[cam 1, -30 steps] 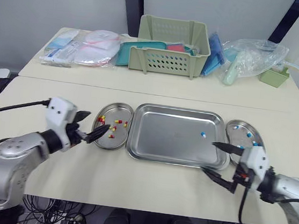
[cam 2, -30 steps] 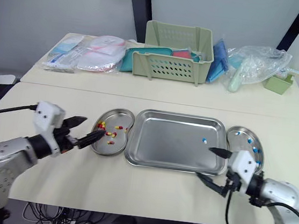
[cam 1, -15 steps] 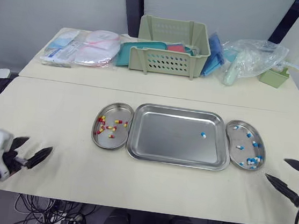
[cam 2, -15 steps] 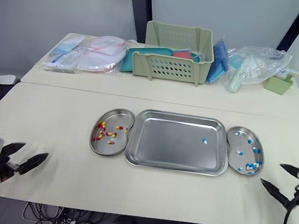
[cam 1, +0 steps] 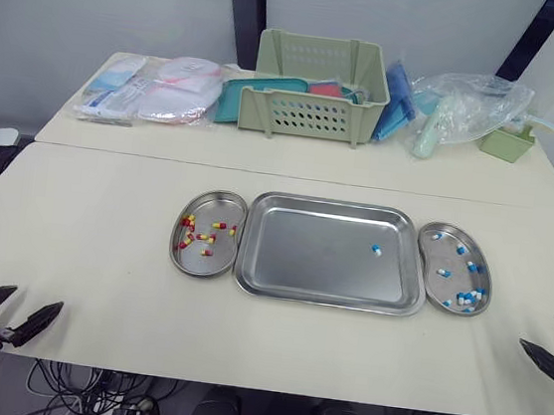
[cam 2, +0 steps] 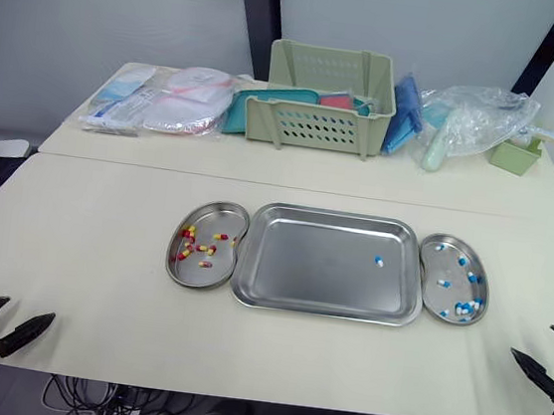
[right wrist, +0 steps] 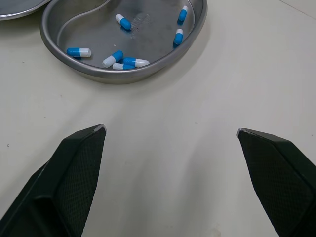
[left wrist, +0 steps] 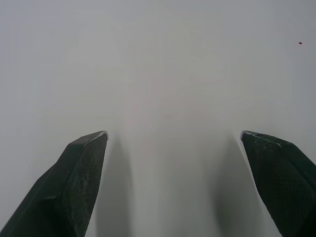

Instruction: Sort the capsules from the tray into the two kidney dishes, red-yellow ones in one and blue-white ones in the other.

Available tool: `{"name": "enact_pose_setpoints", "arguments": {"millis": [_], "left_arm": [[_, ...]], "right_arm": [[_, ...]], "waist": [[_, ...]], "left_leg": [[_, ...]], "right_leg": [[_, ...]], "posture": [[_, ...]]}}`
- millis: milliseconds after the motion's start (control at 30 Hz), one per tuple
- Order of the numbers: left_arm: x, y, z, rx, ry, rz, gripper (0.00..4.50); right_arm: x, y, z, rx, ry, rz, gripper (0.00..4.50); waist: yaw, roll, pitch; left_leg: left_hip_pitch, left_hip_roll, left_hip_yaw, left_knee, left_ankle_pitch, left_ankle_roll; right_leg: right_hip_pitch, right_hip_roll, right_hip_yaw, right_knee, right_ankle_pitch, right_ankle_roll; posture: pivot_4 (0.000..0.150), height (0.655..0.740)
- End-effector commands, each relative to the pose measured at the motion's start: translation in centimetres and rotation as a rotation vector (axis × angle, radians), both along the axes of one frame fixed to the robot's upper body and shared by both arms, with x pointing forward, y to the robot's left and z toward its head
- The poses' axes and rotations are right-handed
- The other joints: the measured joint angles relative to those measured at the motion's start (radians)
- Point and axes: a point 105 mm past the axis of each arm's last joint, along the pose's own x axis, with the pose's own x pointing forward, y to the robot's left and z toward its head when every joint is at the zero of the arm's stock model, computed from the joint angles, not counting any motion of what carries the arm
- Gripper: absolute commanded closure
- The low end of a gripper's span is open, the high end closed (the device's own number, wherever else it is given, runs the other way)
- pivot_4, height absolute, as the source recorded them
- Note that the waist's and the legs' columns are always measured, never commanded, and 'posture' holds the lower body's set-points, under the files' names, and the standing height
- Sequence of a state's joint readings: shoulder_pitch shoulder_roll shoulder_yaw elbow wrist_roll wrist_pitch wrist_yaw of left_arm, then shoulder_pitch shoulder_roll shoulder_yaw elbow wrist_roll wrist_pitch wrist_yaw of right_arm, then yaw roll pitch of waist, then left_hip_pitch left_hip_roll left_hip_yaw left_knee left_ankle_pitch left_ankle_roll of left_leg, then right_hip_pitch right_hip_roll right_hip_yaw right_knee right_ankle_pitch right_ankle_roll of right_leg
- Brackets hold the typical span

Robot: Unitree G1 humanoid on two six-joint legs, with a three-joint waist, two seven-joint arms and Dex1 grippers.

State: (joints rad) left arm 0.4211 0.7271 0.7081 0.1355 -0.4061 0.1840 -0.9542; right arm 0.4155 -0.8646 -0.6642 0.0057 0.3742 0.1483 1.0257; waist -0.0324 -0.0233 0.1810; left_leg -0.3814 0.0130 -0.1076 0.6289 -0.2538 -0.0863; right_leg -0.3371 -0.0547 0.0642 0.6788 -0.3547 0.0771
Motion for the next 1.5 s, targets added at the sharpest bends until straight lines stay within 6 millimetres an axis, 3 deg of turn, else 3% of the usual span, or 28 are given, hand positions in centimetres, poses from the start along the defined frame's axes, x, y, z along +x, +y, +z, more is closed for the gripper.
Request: {"name": "enact_pose_setpoints", "arguments": {"millis": [33, 200, 300, 367, 533, 833, 933, 1067, 1233, 1400, 1500], "left_arm": [[0.3, -1.8, 1.8, 0.015, -0.036, -0.127, 0.03], [1.3, -7.2, 3.3, -0.05, -0.095, -0.362, 0.03], [2.1, -13.3, 4.6, -0.13, -0.151, -0.593, 0.03], [2.0, -16.2, 4.8, -0.172, -0.167, -0.702, 0.03], [1.7, -20.0, 4.2, -0.234, -0.2, -0.802, 0.03], [2.0, -21.6, 2.7, -0.265, -0.263, -0.838, 0.03], [2.2, -21.5, 2.6, -0.262, -0.277, -0.834, 0.03], [2.1, -21.9, 2.6, -0.266, -0.296, -0.858, 0.03], [2.2, -22.2, 2.5, -0.266, -0.307, -0.871, 0.03], [2.3, -22.6, 2.4, -0.266, -0.312, -0.882, 0.03], [2.4, -22.9, 2.4, -0.265, -0.32, -0.889, 0.03]], "right_arm": [[-0.2, -0.4, 0.8, -0.019, -0.015, -0.004, 0.0], [-0.9, -0.9, 0.6, -0.031, 0.005, -0.017, 0.0], [-1.5, -1.0, 0.4, -0.037, 0.016, -0.022, 0.0], [-1.6, -0.9, 0.4, -0.04, 0.018, -0.02, 0.0], [-2.0, -0.7, 0.5, -0.044, 0.017, -0.014, 0.0], [-3.3, -0.1, 0.6, -0.055, 0.032, -0.004, 0.0], [-3.5, 1.3, 1.0, -0.046, 0.037, 0.045, 0.0], [-3.5, 6.4, 1.4, 0.0, 0.051, 0.211, 0.0], [-2.2, 12.6, 2.1, 0.091, -0.009, 0.336, 0.0], [0.6, 17.0, 2.3, 0.162, -0.04, 0.328, 0.0], [2.2, 18.7, 1.8, 0.175, -0.045, 0.317, 0.0]], "waist": [[0.0, 0.0, 0.0], [0.001, 0.0, 0.0], [0.003, 0.0, 0.0], [0.003, 0.001, 0.0], [-0.006, 0.004, -0.002], [0.001, 0.004, -0.002], [0.0, 0.005, -0.002], [0.0, 0.005, -0.003], [0.001, 0.005, -0.003], [0.0, 0.005, -0.003], [0.001, 0.005, -0.003]], "left_leg": [[0.0, 0.0, 0.0, 0.0, 0.0, 0.0], [0.0, 0.0, 0.0, 0.0, 0.0, 0.0], [0.0, 0.0, 0.001, 0.0, 0.0, 0.0], [0.0, 0.0, 0.001, 0.0, 0.0, 0.0], [0.001, 0.0, 0.002, 0.0, 0.0, 0.0], [0.0, 0.0, 0.002, 0.0, 0.0, 0.0], [0.0, 0.0, 0.002, 0.0, 0.0, 0.0], [0.0, 0.0, 0.001, 0.0, 0.0, 0.0], [0.0, 0.0, 0.0, 0.0, 0.0, 0.0], [0.0, 0.0, 0.0, 0.001, 0.0, 0.0], [0.0, 0.0, -0.001, 0.0, 0.0, 0.0]], "right_leg": [[0.0, 0.0, 0.0, 0.0, 0.0, 0.0], [0.0, 0.0, 0.0, 0.0, 0.0, 0.0], [0.0, 0.0, 0.0, 0.0, 0.0, 0.0], [0.001, 0.0, 0.001, -0.001, 0.0, 0.0], [0.001, 0.0, 0.002, 0.0, 0.0, 0.0], [0.001, 0.0, 0.002, -0.001, 0.0, 0.0], [0.001, 0.0, 0.002, -0.001, 0.0, 0.0], [0.001, 0.0, 0.002, -0.001, 0.0, 0.0], [0.001, 0.0, 0.001, -0.001, 0.0, 0.0], [0.001, 0.0, 0.0, 0.0, 0.0, 0.0], [0.0, 0.0, 0.0, 0.0, 0.0, 0.0]], "posture": [[0.15, 0.74], [0.15, 0.74], [0.15, 0.74], [0.15, 0.74], [0.15, 0.74], [0.15, 0.74], [0.15, 0.74], [0.15, 0.74], [0.15, 0.74], [0.15, 0.74], [0.15, 0.74]]}}
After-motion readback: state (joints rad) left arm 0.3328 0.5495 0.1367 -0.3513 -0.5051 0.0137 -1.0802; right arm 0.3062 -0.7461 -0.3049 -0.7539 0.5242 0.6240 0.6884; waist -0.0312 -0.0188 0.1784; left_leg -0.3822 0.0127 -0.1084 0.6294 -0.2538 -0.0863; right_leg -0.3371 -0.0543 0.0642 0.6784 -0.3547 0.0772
